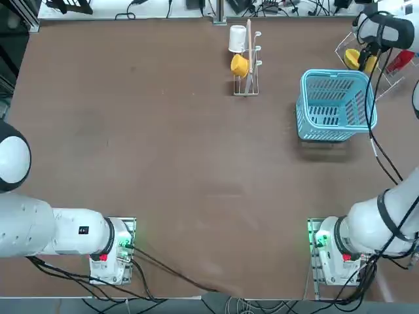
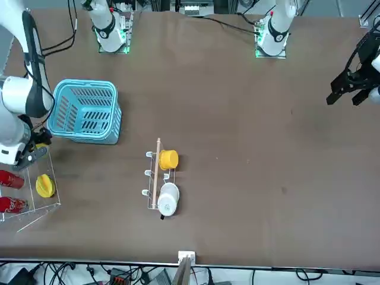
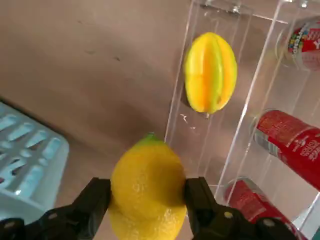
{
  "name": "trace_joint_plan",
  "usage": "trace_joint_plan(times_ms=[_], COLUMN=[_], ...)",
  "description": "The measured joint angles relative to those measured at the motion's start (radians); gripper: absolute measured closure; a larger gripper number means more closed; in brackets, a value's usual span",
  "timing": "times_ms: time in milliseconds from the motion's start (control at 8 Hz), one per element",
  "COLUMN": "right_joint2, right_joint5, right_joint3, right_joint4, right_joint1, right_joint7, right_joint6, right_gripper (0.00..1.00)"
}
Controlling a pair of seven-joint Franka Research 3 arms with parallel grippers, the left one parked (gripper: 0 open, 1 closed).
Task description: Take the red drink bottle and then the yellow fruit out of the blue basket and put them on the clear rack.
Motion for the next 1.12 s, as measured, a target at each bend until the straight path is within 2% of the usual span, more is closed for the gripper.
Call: trace_joint_plan(times_ms=[500, 1125], right_joint2=[0.073, 0.123], right_joint5=[-0.093, -0.115], right_joint3=[-0.001, -0.001], right_joint4=[0.002, 0.005], right_joint1=[-0.060, -0.075], right_joint7=[-0.005, 0.006], right_joint6=[0.103, 0.160], right_gripper=[0.14, 0.14])
